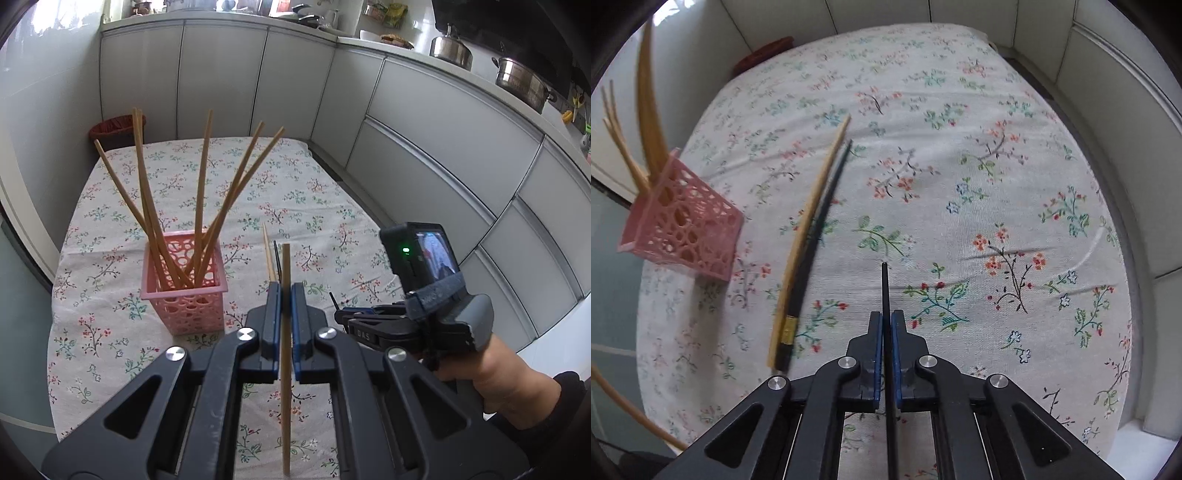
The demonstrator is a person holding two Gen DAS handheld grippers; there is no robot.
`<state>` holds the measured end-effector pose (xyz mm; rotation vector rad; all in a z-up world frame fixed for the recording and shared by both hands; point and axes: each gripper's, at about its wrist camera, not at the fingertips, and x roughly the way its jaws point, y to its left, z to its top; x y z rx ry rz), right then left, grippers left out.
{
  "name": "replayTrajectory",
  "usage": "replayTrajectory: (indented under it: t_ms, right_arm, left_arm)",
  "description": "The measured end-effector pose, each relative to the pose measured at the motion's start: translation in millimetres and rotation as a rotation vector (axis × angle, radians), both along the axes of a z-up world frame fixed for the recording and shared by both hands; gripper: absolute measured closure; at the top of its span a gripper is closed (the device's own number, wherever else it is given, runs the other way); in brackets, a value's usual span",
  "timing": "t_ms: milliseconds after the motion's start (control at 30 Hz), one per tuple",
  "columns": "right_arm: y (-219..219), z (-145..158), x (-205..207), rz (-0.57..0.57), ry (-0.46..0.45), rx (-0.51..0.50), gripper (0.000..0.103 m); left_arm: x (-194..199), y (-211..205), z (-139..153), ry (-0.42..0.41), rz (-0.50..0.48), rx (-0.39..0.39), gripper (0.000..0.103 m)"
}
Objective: Organize utensils
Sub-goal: 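Carry both sticks over the pink basket, lower them in, and open both tools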
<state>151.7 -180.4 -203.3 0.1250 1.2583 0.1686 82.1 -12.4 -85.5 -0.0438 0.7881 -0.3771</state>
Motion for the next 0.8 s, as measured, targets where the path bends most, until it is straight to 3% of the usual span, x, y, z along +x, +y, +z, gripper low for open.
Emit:
replayTrajectory:
  t_ms: [367,567,800]
  right_arm:
    - [0.5,86.0,-43.6,0.060,-0.280,0.068,0.098]
    - [6.9,131.5,-61.4,0.108,-0.430,0.079,0.098]
    - [6.2,163.5,-61.5,0.113,-0.543,0.134,0.098]
  left_arm:
    - [-12.5,22.6,49.6,-0.155,0.035,-0.069,0.097]
    - [-18.2,48.1,77.2,-0.270,0.106,-0.121,0.097]
    - [-22.2,70.1,94.1,-0.400,0.193,-0.185,0.097]
